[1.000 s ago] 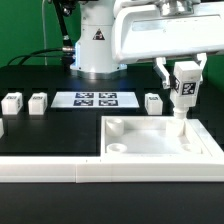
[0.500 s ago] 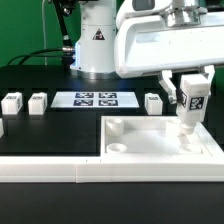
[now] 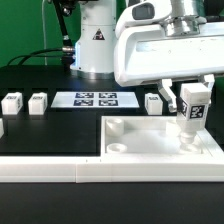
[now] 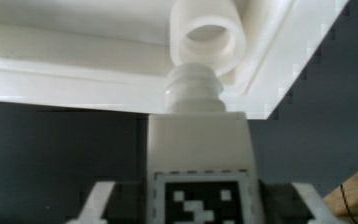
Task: Assemble square table
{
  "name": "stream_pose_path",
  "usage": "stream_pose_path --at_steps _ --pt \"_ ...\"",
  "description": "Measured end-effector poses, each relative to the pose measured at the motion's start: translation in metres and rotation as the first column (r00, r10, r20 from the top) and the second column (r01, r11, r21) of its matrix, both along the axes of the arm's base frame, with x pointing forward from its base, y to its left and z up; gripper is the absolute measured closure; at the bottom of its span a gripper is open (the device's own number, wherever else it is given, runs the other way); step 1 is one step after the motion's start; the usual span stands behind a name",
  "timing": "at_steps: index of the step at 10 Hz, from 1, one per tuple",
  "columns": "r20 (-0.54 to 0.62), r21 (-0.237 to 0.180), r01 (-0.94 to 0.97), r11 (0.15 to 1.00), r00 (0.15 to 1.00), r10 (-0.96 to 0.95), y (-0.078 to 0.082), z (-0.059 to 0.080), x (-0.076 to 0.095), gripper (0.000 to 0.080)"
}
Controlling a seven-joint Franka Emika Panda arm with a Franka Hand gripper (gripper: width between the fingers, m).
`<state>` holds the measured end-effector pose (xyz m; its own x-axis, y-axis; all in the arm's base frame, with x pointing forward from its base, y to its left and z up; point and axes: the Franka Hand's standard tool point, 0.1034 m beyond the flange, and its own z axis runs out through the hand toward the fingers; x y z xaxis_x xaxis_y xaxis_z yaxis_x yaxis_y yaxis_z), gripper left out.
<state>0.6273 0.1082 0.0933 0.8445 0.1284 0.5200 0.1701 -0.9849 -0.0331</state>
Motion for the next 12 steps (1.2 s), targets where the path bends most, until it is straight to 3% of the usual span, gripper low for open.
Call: stream_pose_path --at_steps 12 --pt "-0.001 -0.003 -0.008 1.000 1.000 0.008 0.007 -0.026 -0.009 0.0512"
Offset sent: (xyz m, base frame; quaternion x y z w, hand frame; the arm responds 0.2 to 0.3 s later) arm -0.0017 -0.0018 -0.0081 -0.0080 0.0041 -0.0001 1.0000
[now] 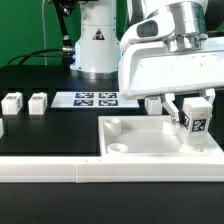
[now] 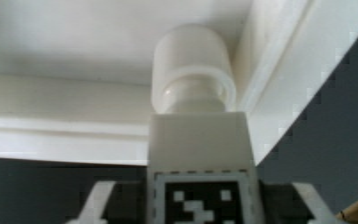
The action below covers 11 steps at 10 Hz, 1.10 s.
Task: Assemble square table
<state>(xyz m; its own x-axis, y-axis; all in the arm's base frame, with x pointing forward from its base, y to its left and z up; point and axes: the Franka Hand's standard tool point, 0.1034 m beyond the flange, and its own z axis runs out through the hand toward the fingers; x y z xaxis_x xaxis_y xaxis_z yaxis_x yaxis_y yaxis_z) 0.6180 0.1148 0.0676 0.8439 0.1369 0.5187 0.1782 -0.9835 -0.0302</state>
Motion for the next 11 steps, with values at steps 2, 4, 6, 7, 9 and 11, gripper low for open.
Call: stream_pose_path --at_steps 2,4,6,7,9,11 --pt "0.034 0.000 0.003 1.000 0.999 -0.003 -0.0005 -0.0004 -0.0007 0.0512" --pt "0.062 0.000 0.006 1.000 0.998 -0.006 -0.0008 -0.0011 -0.0027 0.0512" --pt "0.067 0.000 0.006 1.000 0.998 -0.006 -0.0009 -0.0014 -0.0034 0.0512" --pt "0.066 -0.001 0.005 1.000 0.998 -0.005 -0.0008 -0.0012 -0.0032 0.0512" --pt "0.051 0.000 0.004 1.000 0.999 -0.004 -0.0007 -0.0014 -0.0028 0.0512" --pt "0.039 -0.001 0.003 1.000 0.999 -0.003 -0.0006 -0.0038 -0.0044 0.0325"
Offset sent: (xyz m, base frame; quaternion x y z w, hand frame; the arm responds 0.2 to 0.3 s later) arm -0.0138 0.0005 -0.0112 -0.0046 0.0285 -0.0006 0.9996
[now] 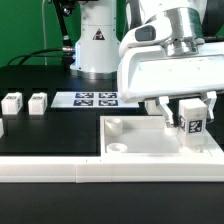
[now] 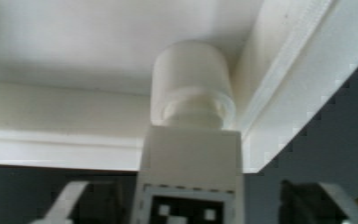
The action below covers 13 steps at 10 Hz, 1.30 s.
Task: Assemble square table
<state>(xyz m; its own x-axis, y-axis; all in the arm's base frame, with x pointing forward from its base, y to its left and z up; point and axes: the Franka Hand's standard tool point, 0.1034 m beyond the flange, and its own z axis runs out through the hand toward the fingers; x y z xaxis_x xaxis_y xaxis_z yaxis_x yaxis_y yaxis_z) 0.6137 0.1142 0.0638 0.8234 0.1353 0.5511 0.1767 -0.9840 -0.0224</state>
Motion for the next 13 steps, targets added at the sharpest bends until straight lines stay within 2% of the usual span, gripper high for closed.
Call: stream_pose_path --at_steps 1,2,3,6,8,10,12,13 --pt "0.000 0.000 0.000 1.000 1.000 0.000 0.000 0.000 0.000 0.0212" --pt "-0.001 0.000 0.000 1.000 1.000 0.000 0.000 0.000 0.000 0.0212" --pt "-0.001 0.000 0.000 1.000 1.000 0.000 0.000 -0.001 0.000 0.0162" --pt "-0.010 -0.001 -0.001 1.000 1.000 0.001 -0.001 0.000 0.000 0.0150" --pt "-0.023 0.001 0.001 1.000 1.000 -0.001 -0.005 0.024 0.007 0.0150" --pt "-0.032 -0.003 0.003 1.000 0.999 -0.003 -0.016 0.037 0.015 0.0150" --pt "-0.061 -0.003 -0.005 1.000 0.998 0.005 -0.012 0.032 0.011 0.0150" --pt "-0.115 -0.003 -0.010 1.000 0.993 0.010 -0.012 0.028 0.009 0.0150"
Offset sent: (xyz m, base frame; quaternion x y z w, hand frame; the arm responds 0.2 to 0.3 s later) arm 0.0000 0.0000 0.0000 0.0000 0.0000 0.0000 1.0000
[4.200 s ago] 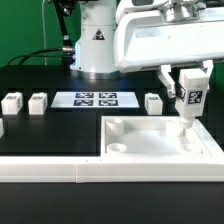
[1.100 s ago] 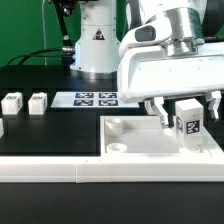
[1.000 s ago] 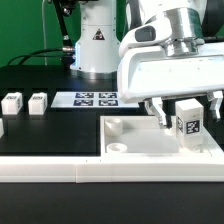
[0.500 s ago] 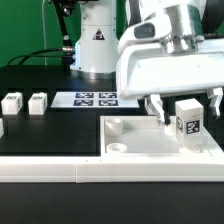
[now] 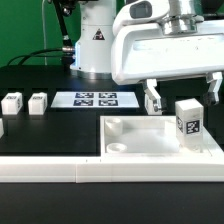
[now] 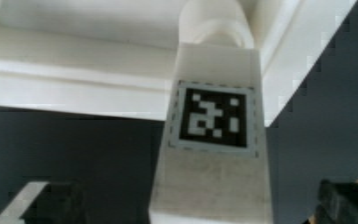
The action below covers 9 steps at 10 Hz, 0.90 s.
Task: Assemble square table
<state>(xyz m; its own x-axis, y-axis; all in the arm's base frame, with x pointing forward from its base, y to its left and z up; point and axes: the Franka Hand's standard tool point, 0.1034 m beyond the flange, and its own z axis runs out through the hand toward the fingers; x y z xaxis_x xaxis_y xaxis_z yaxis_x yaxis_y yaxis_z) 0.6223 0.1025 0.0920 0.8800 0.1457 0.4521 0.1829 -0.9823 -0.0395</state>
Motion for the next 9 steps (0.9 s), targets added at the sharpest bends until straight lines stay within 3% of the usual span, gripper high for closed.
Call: stream_pose_path --at_steps 1,2,6,9 --pt "-0.134 0.001 -0.009 1.000 0.991 0.010 -0.0017 -0.0026 0.0006 0.0150" --pt "-0.175 0.003 -0.012 1.000 0.985 0.012 -0.0028 0.0030 0.0088 0.0150" --pt "-0.448 0.018 -0.047 0.999 0.893 0.050 0.0025 0.0062 0.0048 0.0150" --pt "-0.477 0.021 -0.045 0.999 0.878 0.049 0.0037 0.0017 0.0057 0.0150"
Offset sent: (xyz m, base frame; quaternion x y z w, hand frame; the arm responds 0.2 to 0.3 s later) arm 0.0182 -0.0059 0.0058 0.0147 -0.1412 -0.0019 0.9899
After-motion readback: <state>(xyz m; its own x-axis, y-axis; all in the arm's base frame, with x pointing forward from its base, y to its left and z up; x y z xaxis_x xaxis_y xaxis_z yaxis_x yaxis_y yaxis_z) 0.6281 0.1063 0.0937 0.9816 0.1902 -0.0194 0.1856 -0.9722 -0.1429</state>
